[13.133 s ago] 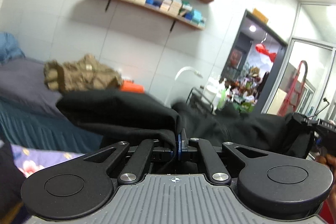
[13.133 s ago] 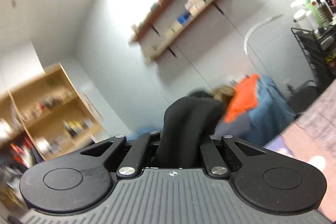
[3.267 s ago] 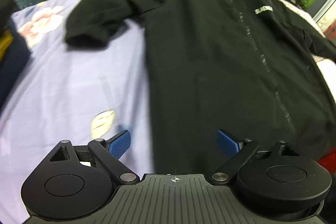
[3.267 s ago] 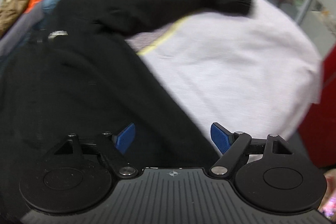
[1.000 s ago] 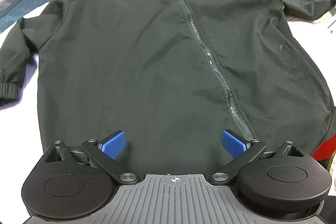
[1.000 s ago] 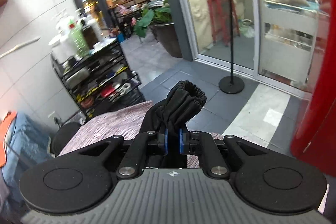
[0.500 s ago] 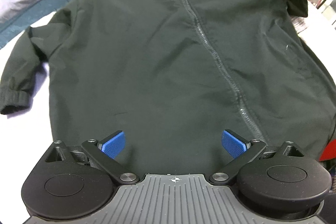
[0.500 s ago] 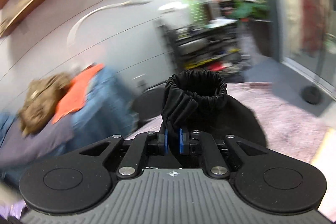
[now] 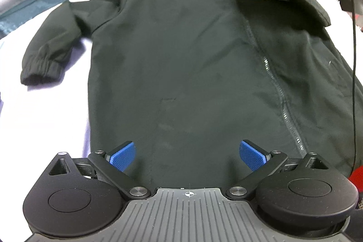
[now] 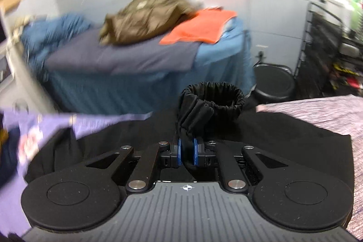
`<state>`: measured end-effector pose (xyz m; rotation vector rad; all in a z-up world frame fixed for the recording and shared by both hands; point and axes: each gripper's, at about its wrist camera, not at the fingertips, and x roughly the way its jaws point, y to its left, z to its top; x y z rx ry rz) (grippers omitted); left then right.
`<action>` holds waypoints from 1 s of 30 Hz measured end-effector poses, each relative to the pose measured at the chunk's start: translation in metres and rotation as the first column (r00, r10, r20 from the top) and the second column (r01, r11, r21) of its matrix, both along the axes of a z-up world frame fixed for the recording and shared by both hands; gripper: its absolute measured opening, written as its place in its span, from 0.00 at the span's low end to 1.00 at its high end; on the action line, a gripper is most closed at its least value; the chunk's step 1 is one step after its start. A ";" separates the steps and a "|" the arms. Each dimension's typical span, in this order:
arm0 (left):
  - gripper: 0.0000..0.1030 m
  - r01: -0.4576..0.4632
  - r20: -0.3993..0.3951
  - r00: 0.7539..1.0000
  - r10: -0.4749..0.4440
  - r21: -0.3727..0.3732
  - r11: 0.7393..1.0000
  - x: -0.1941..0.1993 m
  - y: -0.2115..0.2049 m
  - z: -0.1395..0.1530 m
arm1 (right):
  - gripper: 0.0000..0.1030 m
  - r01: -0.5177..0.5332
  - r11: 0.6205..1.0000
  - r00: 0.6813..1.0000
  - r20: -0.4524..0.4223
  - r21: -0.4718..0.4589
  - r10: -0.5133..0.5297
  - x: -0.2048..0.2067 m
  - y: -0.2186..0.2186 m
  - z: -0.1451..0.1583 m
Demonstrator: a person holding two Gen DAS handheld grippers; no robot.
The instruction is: Fold large clothes
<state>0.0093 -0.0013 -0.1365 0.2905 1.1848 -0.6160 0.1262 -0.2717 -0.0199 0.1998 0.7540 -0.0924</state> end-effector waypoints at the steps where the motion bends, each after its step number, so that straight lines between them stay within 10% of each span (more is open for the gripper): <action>1: 1.00 -0.001 -0.002 1.000 0.001 0.003 1.000 0.000 0.001 -0.001 | 0.12 -0.013 1.000 1.000 -0.016 -0.002 0.013 -0.001 0.009 -0.005; 9: 1.00 -0.003 -0.023 1.000 0.003 0.002 1.000 0.001 -0.004 -0.004 | 0.21 -0.151 0.974 0.980 -0.158 -0.171 0.124 -0.005 0.073 -0.055; 11: 1.00 -0.006 -0.029 1.000 0.006 -0.004 1.000 0.002 -0.005 -0.005 | 0.59 -0.169 0.969 0.971 -0.199 -0.178 0.132 -0.005 0.081 -0.071; 16: 1.00 -0.010 -0.027 1.000 0.011 0.006 1.000 0.006 -0.008 -0.005 | 0.72 -0.278 0.959 0.939 -0.226 -0.055 0.259 -0.014 0.100 -0.092; 24: 1.00 -0.083 -0.047 0.995 0.083 0.002 0.997 0.022 -0.007 -0.007 | 0.71 -0.111 0.991 0.989 -0.107 -0.079 0.102 -0.039 0.060 -0.072; 30: 1.00 -0.087 -0.044 0.995 0.088 0.014 0.996 0.018 -0.009 -0.007 | 0.67 0.004 0.996 0.968 -0.249 -0.089 -0.026 -0.029 0.026 -0.100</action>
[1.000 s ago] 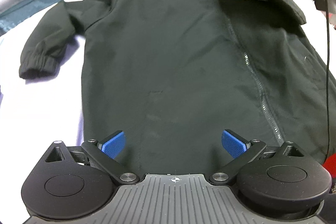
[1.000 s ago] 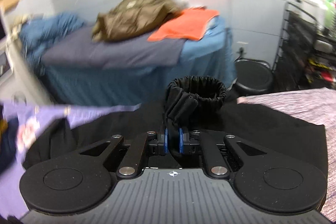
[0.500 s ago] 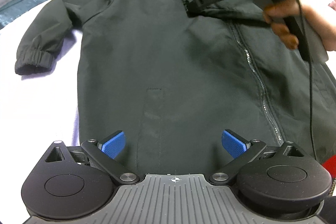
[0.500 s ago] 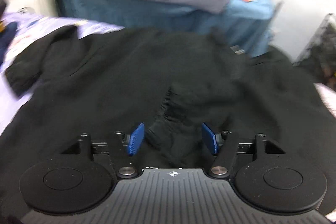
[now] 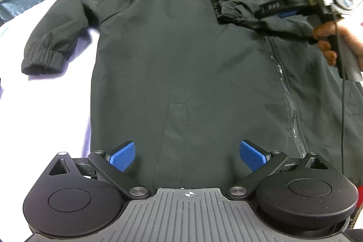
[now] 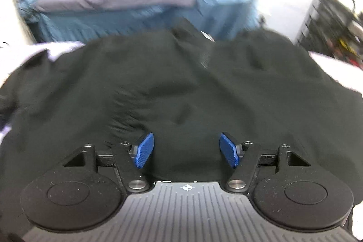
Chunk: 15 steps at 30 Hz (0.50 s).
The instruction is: Fold large clothes
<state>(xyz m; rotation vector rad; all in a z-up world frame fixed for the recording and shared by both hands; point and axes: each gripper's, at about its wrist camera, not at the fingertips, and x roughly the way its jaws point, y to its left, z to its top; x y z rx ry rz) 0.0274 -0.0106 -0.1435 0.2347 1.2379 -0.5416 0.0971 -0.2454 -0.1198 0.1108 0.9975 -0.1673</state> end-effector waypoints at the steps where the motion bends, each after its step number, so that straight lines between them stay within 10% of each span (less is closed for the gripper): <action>1: 1.00 -0.002 0.002 1.000 0.001 0.004 1.000 -0.001 0.001 0.000 | 0.68 -0.001 1.000 1.000 -0.031 0.000 0.001 0.002 0.000 -0.009; 9: 1.00 -0.130 0.079 0.989 0.128 0.018 0.991 0.002 0.027 0.007 | 0.82 -0.017 0.997 0.999 -0.049 -0.079 0.013 0.004 0.014 -0.033; 15: 1.00 -0.352 0.120 0.927 0.355 -0.047 0.935 0.042 0.080 0.020 | 0.86 0.050 0.997 0.998 -0.027 -0.057 -0.051 -0.009 0.012 -0.016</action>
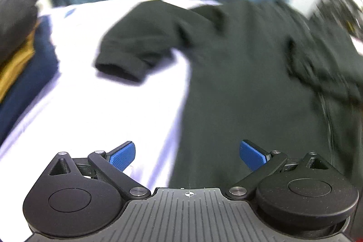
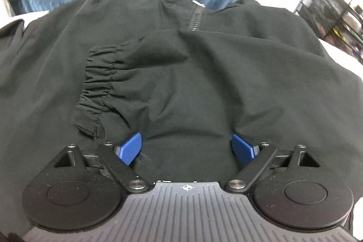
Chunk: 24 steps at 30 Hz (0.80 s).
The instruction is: Fold large clothes
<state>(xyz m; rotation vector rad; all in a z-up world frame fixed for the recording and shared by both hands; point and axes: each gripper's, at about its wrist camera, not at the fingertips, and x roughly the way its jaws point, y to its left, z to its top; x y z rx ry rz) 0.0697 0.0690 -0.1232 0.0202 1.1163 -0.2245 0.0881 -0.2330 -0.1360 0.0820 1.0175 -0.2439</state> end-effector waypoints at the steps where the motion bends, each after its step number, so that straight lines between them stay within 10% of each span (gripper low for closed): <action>1: 1.00 -0.046 -0.002 0.999 0.046 -0.023 0.999 0.010 0.010 0.001 | 0.86 0.008 1.000 1.000 0.027 0.009 -0.009 -0.009 0.002 0.006; 6: 1.00 -0.237 -0.045 0.971 0.233 -0.114 0.965 0.043 0.053 -0.001 | 0.89 -0.052 0.998 0.994 0.099 0.023 0.049 -0.063 0.024 0.026; 11: 1.00 -0.226 -0.023 0.974 0.225 -0.056 0.972 0.032 0.053 -0.005 | 0.89 -0.278 0.960 0.952 0.123 -0.027 0.279 -0.095 0.083 0.041; 24: 1.00 -0.291 -0.075 0.953 0.295 0.057 0.955 -0.059 0.108 -0.031 | 0.80 -0.769 0.608 0.587 0.161 -0.197 0.794 -0.015 0.285 0.071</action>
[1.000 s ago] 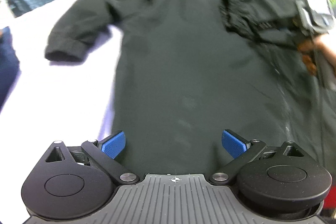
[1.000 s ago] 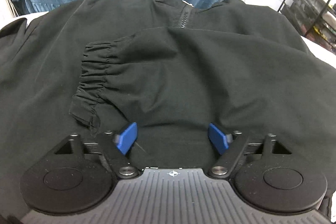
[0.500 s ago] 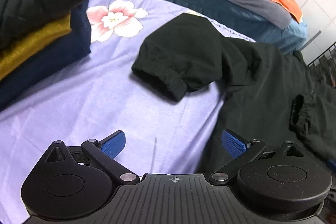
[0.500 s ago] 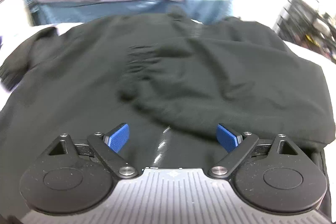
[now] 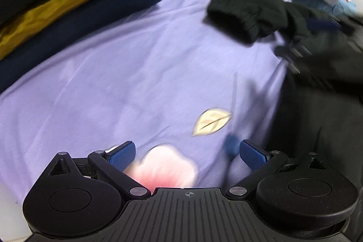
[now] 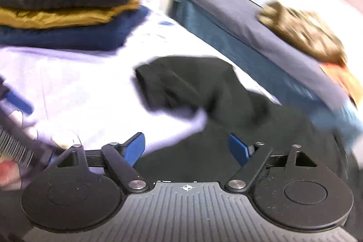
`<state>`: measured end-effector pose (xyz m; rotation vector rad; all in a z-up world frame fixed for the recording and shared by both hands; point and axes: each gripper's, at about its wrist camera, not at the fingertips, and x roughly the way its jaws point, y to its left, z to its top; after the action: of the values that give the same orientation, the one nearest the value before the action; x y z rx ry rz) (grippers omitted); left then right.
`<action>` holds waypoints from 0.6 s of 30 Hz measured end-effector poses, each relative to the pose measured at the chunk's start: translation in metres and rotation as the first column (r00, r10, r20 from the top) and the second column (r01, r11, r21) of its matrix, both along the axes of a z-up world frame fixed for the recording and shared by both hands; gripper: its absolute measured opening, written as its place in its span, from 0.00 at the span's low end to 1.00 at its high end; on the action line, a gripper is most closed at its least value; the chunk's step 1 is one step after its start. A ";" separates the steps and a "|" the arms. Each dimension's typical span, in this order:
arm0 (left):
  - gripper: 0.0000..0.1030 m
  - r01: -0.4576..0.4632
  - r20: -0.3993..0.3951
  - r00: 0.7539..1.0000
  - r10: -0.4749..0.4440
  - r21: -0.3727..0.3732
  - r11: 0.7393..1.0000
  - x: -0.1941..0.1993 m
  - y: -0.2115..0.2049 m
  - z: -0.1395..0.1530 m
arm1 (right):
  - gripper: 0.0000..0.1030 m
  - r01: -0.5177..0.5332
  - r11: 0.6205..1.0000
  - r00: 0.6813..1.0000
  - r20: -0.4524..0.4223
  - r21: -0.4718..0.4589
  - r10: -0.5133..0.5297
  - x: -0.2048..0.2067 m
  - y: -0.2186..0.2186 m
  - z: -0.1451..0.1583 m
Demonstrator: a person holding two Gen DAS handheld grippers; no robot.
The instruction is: Fold large clothes
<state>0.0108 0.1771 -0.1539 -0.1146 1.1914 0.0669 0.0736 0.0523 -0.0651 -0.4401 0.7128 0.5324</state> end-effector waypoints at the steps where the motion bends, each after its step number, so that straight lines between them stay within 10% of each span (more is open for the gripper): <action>1: 1.00 0.001 -0.006 1.000 -0.001 0.004 1.000 -0.005 0.005 -0.001 | 0.77 -0.033 0.999 0.999 0.001 -0.033 0.034 0.008 0.016 -0.004; 13: 1.00 -0.051 -0.041 0.998 0.049 -0.051 0.997 -0.040 0.033 -0.008 | 0.65 -0.177 0.920 0.980 0.020 -0.349 0.196 0.073 0.123 -0.063; 15: 1.00 -0.042 -0.044 0.998 0.040 -0.055 0.998 -0.038 0.032 -0.009 | 0.32 -0.165 0.930 0.985 -0.013 -0.328 0.170 0.081 0.125 -0.060; 18: 1.00 -0.010 -0.019 1.000 0.008 -0.068 0.998 -0.028 0.026 -0.006 | 0.16 -0.092 0.977 0.995 -0.046 -0.192 0.085 0.093 0.116 -0.039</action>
<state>-0.0169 0.2029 -0.1599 -0.1796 1.2121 0.0354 0.1668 0.1680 -0.1038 -0.6476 0.7873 0.5588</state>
